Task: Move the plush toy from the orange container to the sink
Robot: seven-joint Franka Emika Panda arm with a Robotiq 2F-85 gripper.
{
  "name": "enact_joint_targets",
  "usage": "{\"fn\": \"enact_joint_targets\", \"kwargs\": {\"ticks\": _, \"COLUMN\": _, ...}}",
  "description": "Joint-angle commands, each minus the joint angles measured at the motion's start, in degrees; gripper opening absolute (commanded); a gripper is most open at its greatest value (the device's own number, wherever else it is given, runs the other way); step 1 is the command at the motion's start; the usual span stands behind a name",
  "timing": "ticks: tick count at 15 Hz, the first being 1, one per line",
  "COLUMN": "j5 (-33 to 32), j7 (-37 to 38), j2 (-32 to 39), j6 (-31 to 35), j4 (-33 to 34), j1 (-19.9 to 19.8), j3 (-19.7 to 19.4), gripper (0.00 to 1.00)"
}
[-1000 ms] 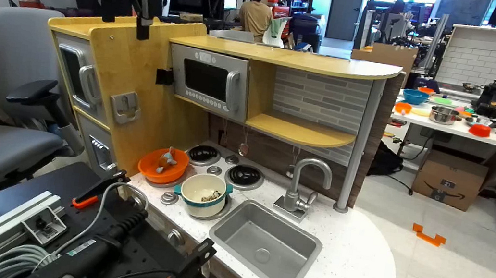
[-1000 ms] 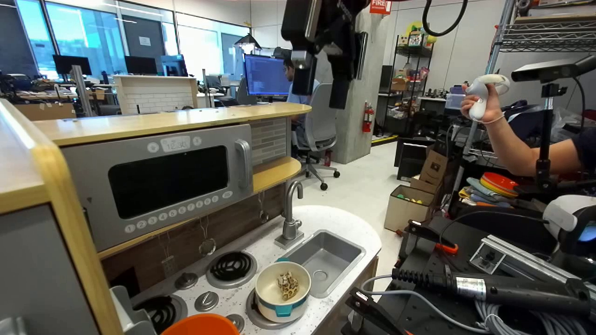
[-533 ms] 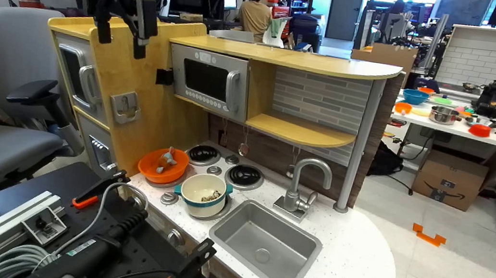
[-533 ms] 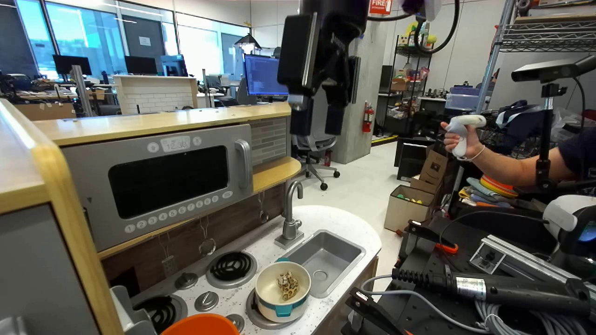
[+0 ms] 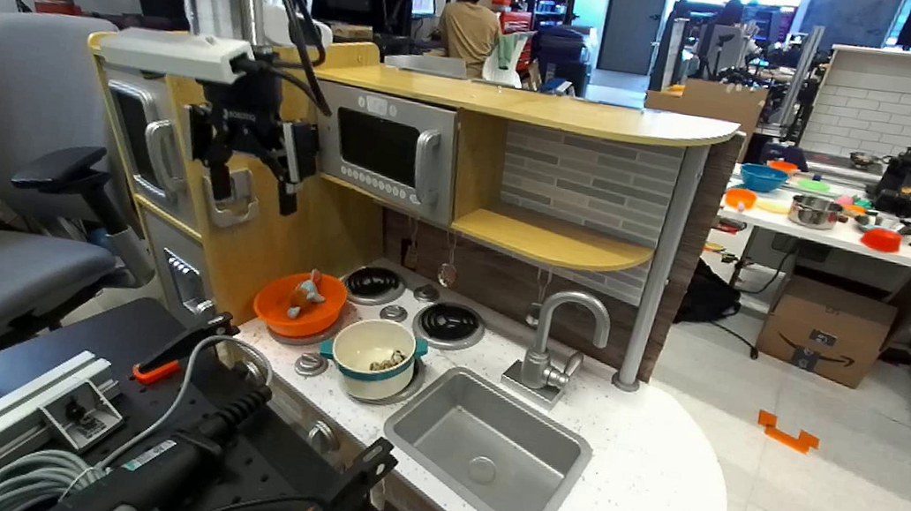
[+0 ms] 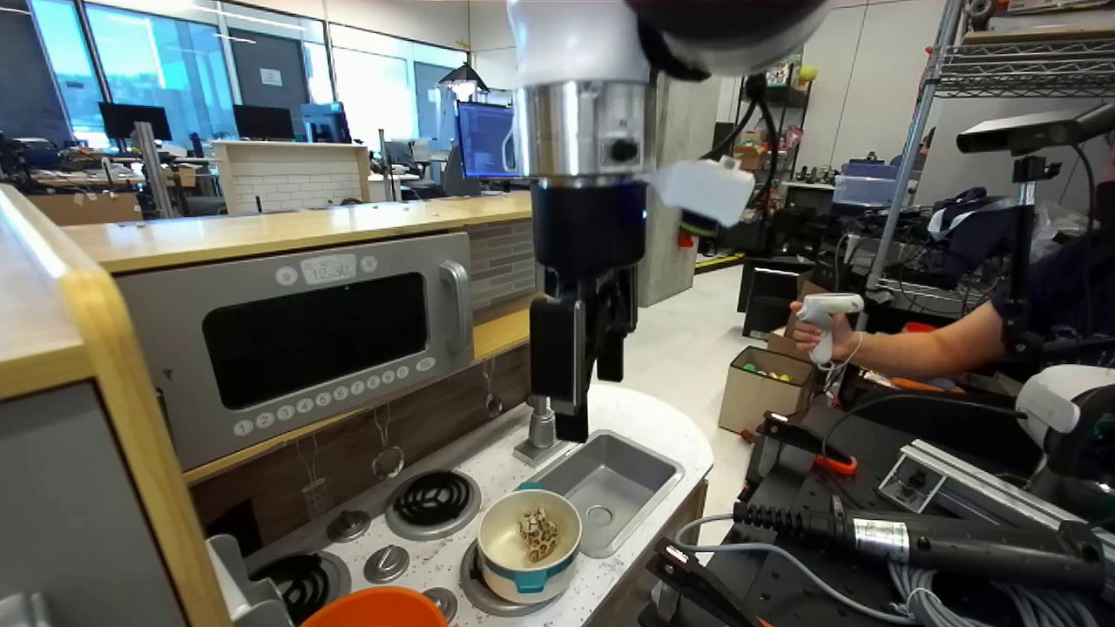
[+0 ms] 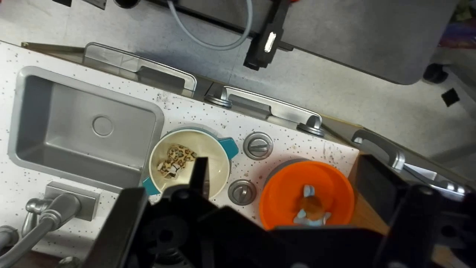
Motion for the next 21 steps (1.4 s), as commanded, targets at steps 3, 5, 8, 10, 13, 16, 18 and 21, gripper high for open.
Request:
{"fn": "enact_joint_targets", "kwargs": {"ticks": 3, "j5": -13.83, "j7": 7.20, "j2": 14.36, "j6": 11.14, "j4": 4.87, "j1": 1.14, "j3": -2.08, "gripper": 1.00}}
{"fn": "enact_joint_targets", "kwargs": {"ticks": 5, "j5": -17.81, "j7": 9.57, "j2": 18.96, "j6": 15.74, "j4": 7.02, "j1": 2.73, "j3": -3.88, "gripper": 1.00}}
{"fn": "enact_joint_targets", "kwargs": {"ticks": 8, "j5": -18.74, "j7": 8.77, "j2": 26.03, "j6": 21.29, "j4": 10.99, "j1": 4.76, "j3": -5.41, "gripper": 1.00}}
{"fn": "enact_joint_targets", "kwargs": {"ticks": 10, "j5": -17.33, "j7": 6.31, "j2": 31.48, "j6": 23.67, "j4": 14.55, "j1": 5.89, "j3": -5.05, "gripper": 1.00}}
{"fn": "enact_joint_targets", "kwargs": {"ticks": 13, "j5": -16.16, "j7": 3.69, "j2": 38.19, "j6": 25.11, "j4": 19.90, "j1": 7.40, "j3": -4.59, "gripper": 1.00}}
{"fn": "enact_joint_targets", "kwargs": {"ticks": 16, "j5": -14.97, "j7": 2.11, "j2": 42.99, "j6": 24.86, "j4": 25.14, "j1": 7.78, "j3": -3.93, "gripper": 1.00}}
{"fn": "enact_joint_targets", "kwargs": {"ticks": 18, "j5": -13.69, "j7": 1.71, "j2": 45.11, "j6": 22.82, "j4": 29.20, "j1": 7.57, "j3": -3.42, "gripper": 1.00}}
{"fn": "enact_joint_targets", "kwargs": {"ticks": 21, "j5": -12.27, "j7": 1.54, "j2": 47.63, "j6": 20.90, "j4": 35.06, "j1": 8.18, "j3": -3.63, "gripper": 1.00}}
